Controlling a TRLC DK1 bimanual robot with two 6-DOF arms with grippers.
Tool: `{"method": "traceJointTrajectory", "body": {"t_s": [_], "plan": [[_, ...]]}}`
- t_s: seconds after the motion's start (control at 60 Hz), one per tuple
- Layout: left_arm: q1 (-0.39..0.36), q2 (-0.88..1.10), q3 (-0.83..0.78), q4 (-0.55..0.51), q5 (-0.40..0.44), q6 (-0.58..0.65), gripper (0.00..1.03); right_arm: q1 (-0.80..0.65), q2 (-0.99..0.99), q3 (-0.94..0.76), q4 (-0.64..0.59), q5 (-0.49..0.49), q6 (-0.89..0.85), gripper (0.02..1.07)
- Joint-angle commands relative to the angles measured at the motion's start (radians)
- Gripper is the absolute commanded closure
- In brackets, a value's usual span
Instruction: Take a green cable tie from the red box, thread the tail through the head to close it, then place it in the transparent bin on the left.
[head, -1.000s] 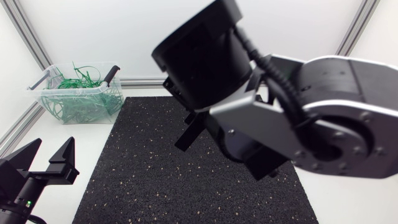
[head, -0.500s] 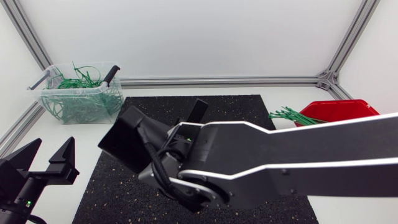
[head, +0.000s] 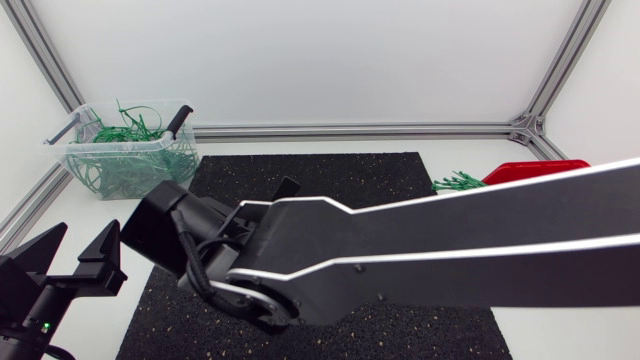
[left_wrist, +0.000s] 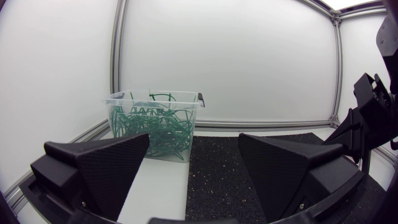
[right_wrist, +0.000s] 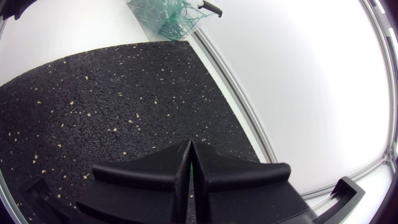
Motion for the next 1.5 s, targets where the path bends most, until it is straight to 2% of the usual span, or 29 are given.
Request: {"method": "traceJointTrajectory", "body": {"t_s": [0.0,0.55,0.7,1.15,1.267,1.317,1.483], "plan": [[-0.004,0.008,-0.038,-0.028,0.002,-0.015,0.04,0.008,0.039,0.029,-0.023,-0.02,0.042,1.01],[-0.005,0.01,-0.038,-0.027,0.002,-0.015,0.04,0.002,0.113,0.039,-0.035,-0.209,0.074,1.01],[-0.005,0.01,-0.038,-0.027,0.002,-0.015,0.04,-0.008,0.113,0.042,-0.053,-0.285,0.097,0.92],[-0.005,0.008,-0.038,-0.028,0.002,-0.015,0.04,-0.006,0.127,0.036,-0.06,-0.301,0.097,0.83],[-0.005,0.008,-0.038,-0.027,0.002,-0.015,0.04,-0.001,0.125,0.041,-0.072,-0.302,0.097,0.8],[-0.005,0.008,-0.038,-0.027,0.002,-0.015,0.04,0.0,0.125,0.041,-0.075,-0.305,0.097,0.75],[-0.005,0.008,-0.038,-0.027,0.002,-0.015,0.04,0.003,0.125,0.048,-0.099,-0.317,0.123,0.75]]}}
